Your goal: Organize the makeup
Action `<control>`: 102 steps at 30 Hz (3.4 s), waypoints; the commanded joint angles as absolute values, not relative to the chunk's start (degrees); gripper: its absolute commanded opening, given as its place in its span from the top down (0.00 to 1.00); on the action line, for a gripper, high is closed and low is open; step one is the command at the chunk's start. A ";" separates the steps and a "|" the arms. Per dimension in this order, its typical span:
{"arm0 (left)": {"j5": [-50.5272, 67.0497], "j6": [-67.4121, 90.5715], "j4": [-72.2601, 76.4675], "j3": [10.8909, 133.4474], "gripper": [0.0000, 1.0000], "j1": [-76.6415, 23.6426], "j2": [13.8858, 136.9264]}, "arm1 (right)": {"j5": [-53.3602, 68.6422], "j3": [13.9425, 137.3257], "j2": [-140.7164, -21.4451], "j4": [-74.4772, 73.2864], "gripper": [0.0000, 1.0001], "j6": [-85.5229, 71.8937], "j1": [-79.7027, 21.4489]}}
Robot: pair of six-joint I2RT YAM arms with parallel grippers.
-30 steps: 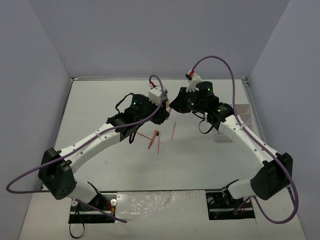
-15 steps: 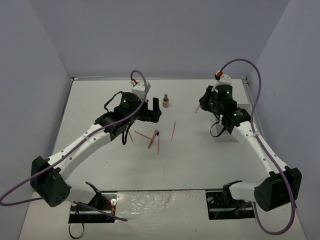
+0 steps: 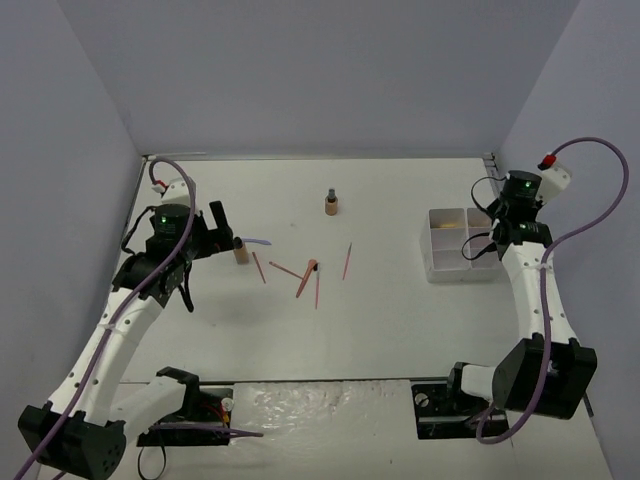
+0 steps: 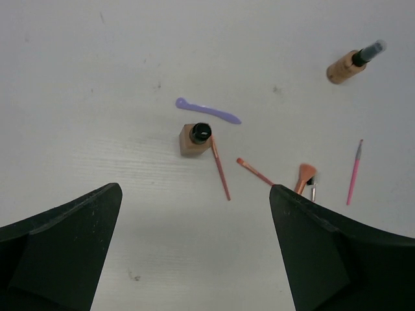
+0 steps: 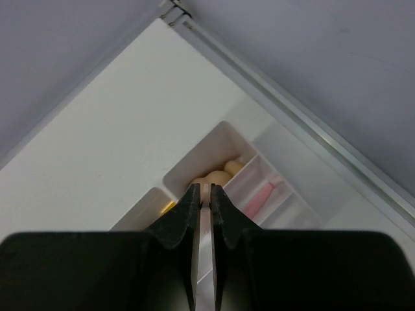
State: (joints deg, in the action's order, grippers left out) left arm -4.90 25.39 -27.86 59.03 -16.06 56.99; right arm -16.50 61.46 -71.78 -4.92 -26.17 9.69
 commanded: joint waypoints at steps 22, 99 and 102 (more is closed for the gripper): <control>-10.15 22.47 -25.10 48.85 0.03 -15.64 51.27 | -7.04 58.81 -84.12 1.07 0.60 -29.58 16.26; 6.68 -19.65 -45.10 111.21 0.88 -14.49 131.87 | 23.32 51.09 -63.34 -3.87 0.06 -18.02 -7.38; 6.72 -19.17 -43.63 111.26 0.99 -13.85 131.80 | 23.29 50.89 -63.32 -3.91 0.06 -17.93 -7.38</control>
State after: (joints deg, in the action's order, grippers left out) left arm 8.74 -20.30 -46.85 109.77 -15.55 131.08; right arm 22.79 50.24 -63.33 -6.82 -18.79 -7.18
